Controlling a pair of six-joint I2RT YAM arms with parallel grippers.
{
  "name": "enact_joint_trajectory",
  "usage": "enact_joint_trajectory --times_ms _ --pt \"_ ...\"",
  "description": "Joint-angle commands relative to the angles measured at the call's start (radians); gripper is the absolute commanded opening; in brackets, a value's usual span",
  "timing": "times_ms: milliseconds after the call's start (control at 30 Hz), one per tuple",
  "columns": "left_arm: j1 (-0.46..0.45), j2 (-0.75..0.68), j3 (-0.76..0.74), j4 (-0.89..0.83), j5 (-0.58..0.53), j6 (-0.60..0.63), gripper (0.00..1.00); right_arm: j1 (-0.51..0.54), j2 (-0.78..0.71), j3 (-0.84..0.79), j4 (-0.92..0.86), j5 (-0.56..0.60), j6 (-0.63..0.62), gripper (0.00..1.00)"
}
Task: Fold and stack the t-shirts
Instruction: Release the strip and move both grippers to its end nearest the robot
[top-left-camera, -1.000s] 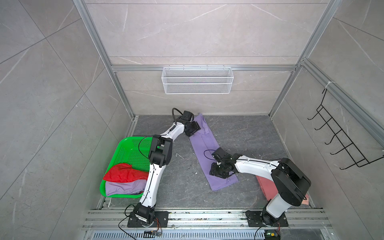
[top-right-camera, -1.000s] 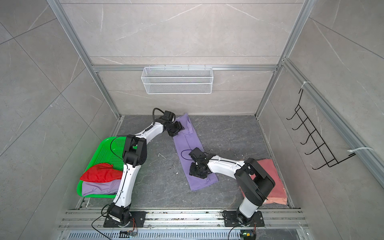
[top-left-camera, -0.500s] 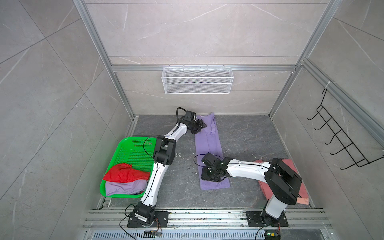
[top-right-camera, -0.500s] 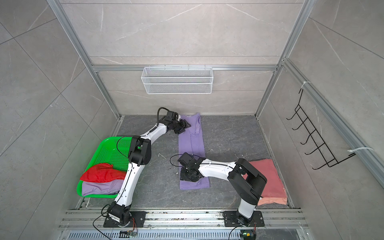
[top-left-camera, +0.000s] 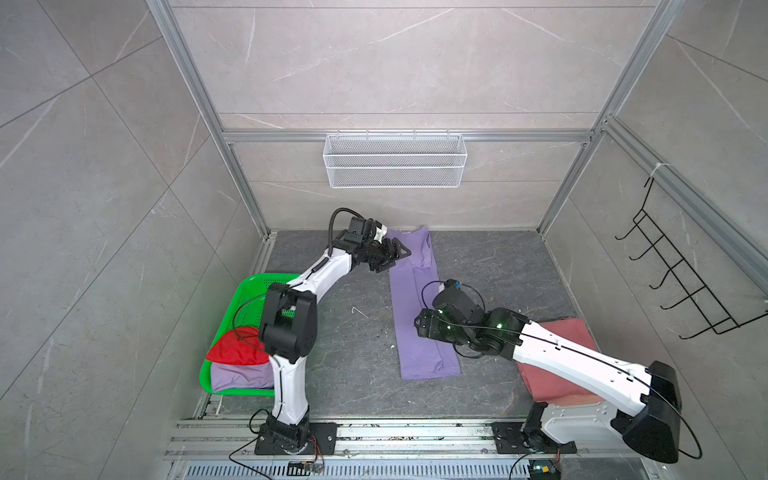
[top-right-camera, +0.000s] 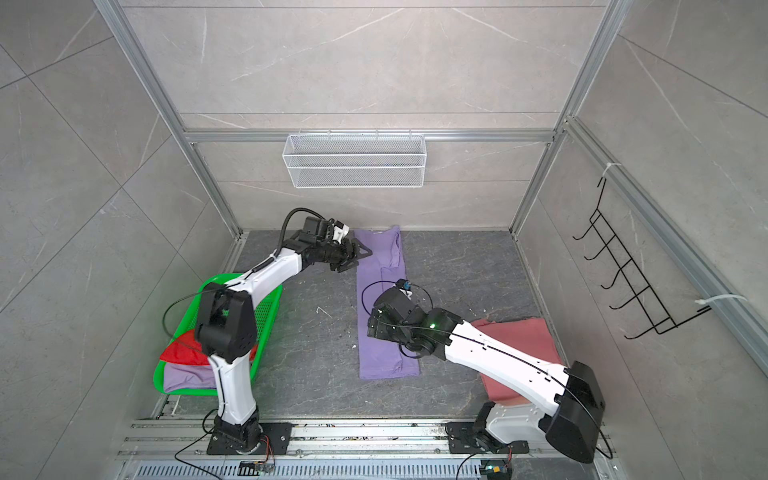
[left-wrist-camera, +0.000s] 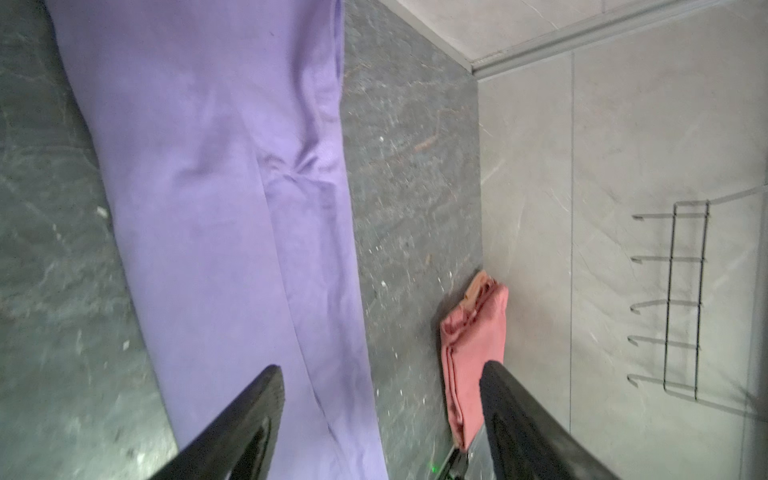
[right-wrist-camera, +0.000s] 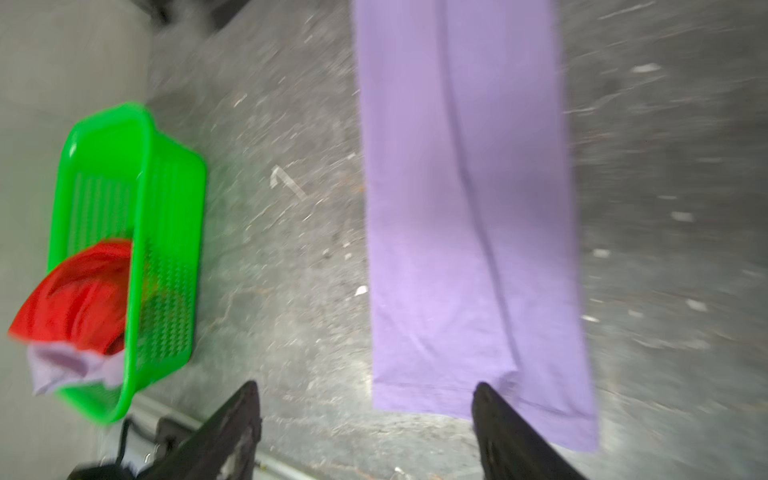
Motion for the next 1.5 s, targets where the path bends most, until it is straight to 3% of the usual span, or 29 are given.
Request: enact_joint_trajectory --times_ms 0,100,233,300,433,600,767,1000,1167,1467 --pt "-0.006 -0.18 -0.193 0.045 -0.017 0.03 0.81 -0.003 -0.056 -0.03 -0.168 0.201 0.091 0.86" --pt "-0.022 -0.338 -0.346 0.036 -0.007 0.031 0.86 -0.013 -0.122 -0.09 -0.193 0.246 0.149 0.91" --pt "-0.035 -0.537 -0.561 0.026 -0.01 0.002 0.94 -0.051 -0.206 -0.196 -0.172 0.215 0.179 0.93" --pt "-0.043 -0.632 -0.654 0.012 -0.027 -0.028 0.99 -0.076 -0.241 -0.259 -0.127 0.148 0.182 0.94" --pt "-0.082 -0.792 -0.803 -0.053 -0.049 -0.098 1.0 -0.107 -0.264 -0.371 -0.046 -0.012 0.189 0.93" --pt "-0.226 -0.888 -0.927 -0.126 -0.17 -0.247 0.95 -0.108 -0.229 -0.487 0.089 -0.178 0.183 0.89" --pt "-0.352 -0.85 -0.985 -0.105 -0.275 -0.351 0.85 -0.115 -0.185 -0.578 0.234 -0.261 0.18 0.86" --pt "-0.461 -0.623 -0.964 0.05 -0.309 -0.406 0.8 -0.118 -0.122 -0.615 0.3 -0.312 0.171 0.81" --pt "-0.488 -0.481 -0.924 0.106 -0.309 -0.455 0.7 -0.138 -0.119 -0.646 0.331 -0.317 0.167 0.8" --pt "-0.493 -0.383 -0.864 0.1 -0.275 -0.469 0.57 -0.204 -0.134 -0.705 0.377 -0.366 0.153 0.78"
